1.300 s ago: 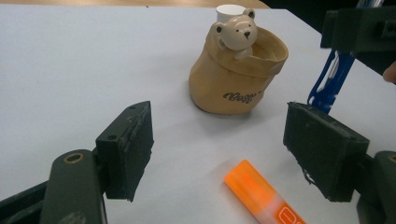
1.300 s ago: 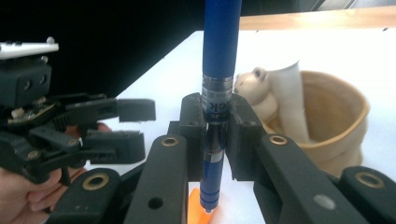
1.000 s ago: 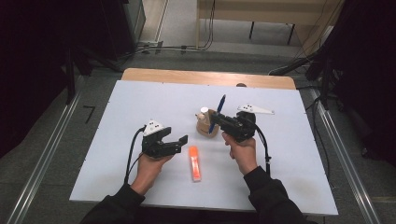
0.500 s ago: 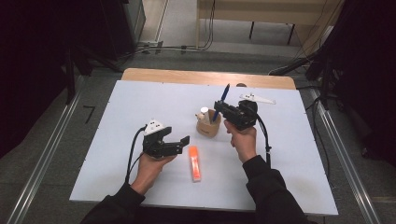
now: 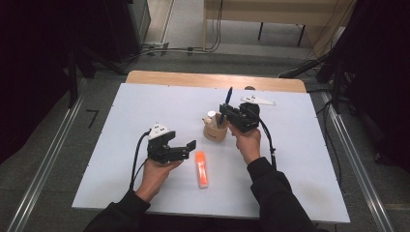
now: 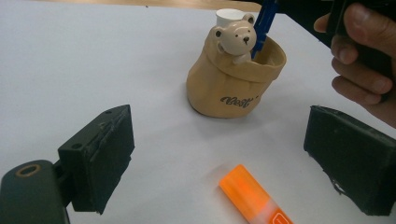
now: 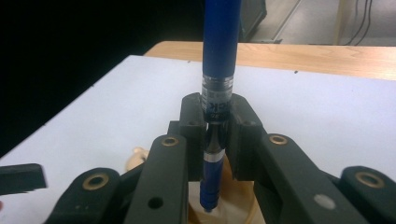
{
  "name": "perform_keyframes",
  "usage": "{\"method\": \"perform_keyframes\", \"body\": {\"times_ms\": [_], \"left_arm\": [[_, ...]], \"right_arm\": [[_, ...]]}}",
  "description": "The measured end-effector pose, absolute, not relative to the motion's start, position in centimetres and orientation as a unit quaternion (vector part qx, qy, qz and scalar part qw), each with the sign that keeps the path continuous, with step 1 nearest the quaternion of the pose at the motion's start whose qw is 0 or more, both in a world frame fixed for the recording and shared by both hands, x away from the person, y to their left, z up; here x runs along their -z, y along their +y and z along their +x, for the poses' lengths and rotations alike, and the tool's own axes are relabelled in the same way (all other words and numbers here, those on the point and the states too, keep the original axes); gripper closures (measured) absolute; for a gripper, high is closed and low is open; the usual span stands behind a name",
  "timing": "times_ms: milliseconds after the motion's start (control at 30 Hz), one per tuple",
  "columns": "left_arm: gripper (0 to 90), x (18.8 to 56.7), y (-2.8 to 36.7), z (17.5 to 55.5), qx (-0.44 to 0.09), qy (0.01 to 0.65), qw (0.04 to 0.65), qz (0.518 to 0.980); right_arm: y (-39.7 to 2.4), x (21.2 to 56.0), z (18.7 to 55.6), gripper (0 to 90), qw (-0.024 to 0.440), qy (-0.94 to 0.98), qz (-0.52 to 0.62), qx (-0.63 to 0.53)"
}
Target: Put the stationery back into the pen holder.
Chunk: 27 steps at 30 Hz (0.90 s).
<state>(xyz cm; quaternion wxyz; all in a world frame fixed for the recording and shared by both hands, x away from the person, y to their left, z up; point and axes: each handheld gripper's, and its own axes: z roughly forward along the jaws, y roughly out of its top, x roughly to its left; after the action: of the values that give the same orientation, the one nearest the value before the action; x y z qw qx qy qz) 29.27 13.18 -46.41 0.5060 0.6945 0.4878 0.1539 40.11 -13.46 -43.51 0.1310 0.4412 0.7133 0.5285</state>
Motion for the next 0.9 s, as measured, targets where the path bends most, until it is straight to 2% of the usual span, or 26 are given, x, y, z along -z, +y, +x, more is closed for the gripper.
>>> {"method": "perform_keyframes", "body": {"times_ms": [433,900], "left_arm": [[13.5,46.5,13.3,29.3,-0.143,0.485,0.515,0.692],[13.9,46.6,13.5,29.4,-0.140,0.488,0.516,0.690]], "right_arm": [[-12.6,44.8,40.9,75.8,0.145,0.724,0.446,-0.506],[-13.6,44.5,40.9,37.9,0.123,0.715,0.452,-0.519]]}}
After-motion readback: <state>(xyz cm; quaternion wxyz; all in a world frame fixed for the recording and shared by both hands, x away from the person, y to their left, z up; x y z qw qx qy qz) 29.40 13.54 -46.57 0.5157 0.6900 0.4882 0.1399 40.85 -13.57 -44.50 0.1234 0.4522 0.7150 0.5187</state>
